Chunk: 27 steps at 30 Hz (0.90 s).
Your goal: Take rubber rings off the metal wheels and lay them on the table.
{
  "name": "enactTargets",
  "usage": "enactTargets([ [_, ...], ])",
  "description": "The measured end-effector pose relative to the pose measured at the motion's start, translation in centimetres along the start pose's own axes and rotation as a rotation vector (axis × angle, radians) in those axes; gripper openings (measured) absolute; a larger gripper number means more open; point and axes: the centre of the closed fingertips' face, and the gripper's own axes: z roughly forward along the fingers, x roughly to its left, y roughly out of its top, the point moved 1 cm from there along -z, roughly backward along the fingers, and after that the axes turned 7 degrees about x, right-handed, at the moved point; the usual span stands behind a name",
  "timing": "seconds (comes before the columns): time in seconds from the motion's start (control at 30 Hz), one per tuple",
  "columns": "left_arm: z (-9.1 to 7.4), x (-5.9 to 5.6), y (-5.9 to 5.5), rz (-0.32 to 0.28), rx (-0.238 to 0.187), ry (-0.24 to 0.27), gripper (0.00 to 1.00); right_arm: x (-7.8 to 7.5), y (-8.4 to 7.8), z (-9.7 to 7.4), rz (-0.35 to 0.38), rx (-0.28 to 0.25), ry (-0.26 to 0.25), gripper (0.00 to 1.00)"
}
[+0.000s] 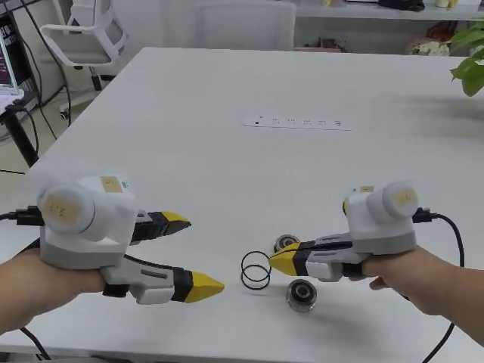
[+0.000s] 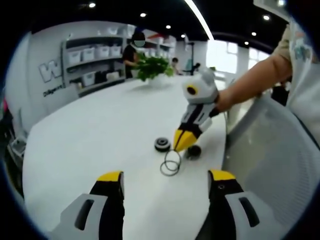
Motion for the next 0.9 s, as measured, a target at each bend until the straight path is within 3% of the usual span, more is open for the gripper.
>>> enactTargets([
  [0.53,0.0,0.5,-0.6,-0.014,0.012,0.004,0.69,-1.1,-1.2,1.6,0.029,0.067,-0.021,0.00],
  [0.9,0.2,0.5,-1.0,-0.011,0.029,-0.002,0.69,-1.5,-1.7,1.8,0.005,0.094,-0.049,0.02],
])
